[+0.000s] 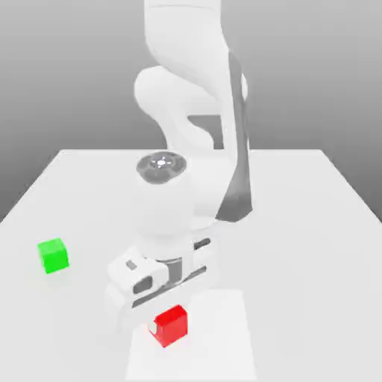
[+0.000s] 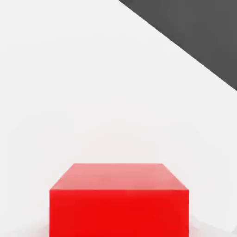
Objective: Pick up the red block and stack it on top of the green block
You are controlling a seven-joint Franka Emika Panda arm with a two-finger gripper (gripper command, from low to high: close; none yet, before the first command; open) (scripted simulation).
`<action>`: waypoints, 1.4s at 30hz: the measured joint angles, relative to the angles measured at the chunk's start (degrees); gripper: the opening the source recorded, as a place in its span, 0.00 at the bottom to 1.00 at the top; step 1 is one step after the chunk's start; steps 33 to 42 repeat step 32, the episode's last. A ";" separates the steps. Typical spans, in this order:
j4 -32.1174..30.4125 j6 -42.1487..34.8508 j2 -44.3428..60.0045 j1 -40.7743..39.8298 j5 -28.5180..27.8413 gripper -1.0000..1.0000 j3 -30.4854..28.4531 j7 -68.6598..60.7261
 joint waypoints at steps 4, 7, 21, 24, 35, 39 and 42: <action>-1.26 -6.43 -7.80 -0.19 -4.14 0.00 -1.39 2.44; -2.62 -8.49 -11.46 -7.34 -7.23 0.00 -4.80 -3.02; -8.96 -11.96 -21.97 -29.74 -16.52 0.00 -23.45 -38.14; -8.92 -8.03 -17.74 -28.90 -11.77 0.00 -24.01 -42.33; -8.64 0.21 -7.81 -28.64 4.04 1.00 -20.47 -53.63; -8.64 0.21 -7.81 -28.64 4.04 1.00 -20.47 -53.63; -8.64 0.21 -7.81 -28.64 4.04 1.00 -20.47 -53.63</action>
